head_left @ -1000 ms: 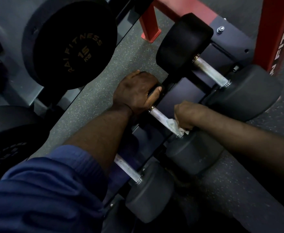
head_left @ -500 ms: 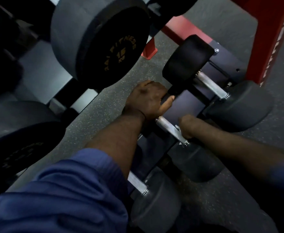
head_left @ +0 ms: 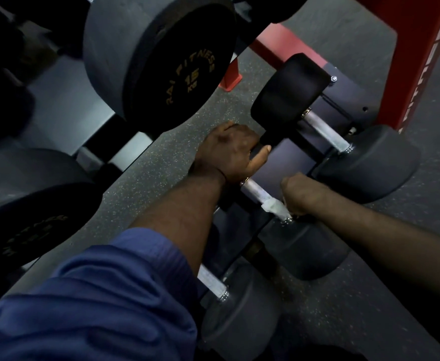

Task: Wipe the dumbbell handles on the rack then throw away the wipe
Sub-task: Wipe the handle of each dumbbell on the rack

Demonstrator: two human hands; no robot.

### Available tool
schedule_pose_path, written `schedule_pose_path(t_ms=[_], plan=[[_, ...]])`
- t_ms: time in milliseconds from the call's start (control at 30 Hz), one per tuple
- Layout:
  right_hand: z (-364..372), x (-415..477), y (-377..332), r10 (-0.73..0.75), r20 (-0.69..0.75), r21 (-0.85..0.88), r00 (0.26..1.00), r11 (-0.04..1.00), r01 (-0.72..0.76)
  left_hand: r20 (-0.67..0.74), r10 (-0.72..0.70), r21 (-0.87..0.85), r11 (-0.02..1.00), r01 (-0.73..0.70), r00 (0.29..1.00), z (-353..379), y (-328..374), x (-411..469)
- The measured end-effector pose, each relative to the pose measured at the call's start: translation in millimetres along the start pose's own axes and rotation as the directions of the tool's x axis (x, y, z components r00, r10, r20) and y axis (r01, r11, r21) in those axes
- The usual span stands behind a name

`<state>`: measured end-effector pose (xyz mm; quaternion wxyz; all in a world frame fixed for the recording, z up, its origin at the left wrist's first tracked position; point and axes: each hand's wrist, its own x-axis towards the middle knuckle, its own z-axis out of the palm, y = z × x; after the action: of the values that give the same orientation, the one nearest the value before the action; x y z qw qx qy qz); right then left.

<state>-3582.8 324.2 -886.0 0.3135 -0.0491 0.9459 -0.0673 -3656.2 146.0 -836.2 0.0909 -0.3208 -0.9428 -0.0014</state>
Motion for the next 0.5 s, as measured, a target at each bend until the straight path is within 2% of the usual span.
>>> schedule_pose_path(t_ms=[100, 267, 367, 500], plan=[[9, 3, -2, -0.012, 0.009, -0.023, 1.000, 1.000, 0.013, -0.026, 0.019, -0.013, 1.000, -0.020, 0.999, 3, -2, -2], [-5, 10, -2, -0.040, 0.109, 0.003, 0.993, 0.999, 0.040, -0.001, 0.011, -0.003, 1.000, -0.011, 1.000, -4, 1, -1], [-11, 6, 0, -0.014, 0.164, -0.098, 0.986, 0.995, 0.031, -0.004, 0.013, 0.007, 1.000, -0.013, 1.000, -2, 0, -1], [-4, 20, -6, 0.008, 0.237, -0.095, 0.972, 0.995, 0.015, -0.009, 0.021, -0.007, 1.000, -0.021, 1.000, 0, 0, -2]])
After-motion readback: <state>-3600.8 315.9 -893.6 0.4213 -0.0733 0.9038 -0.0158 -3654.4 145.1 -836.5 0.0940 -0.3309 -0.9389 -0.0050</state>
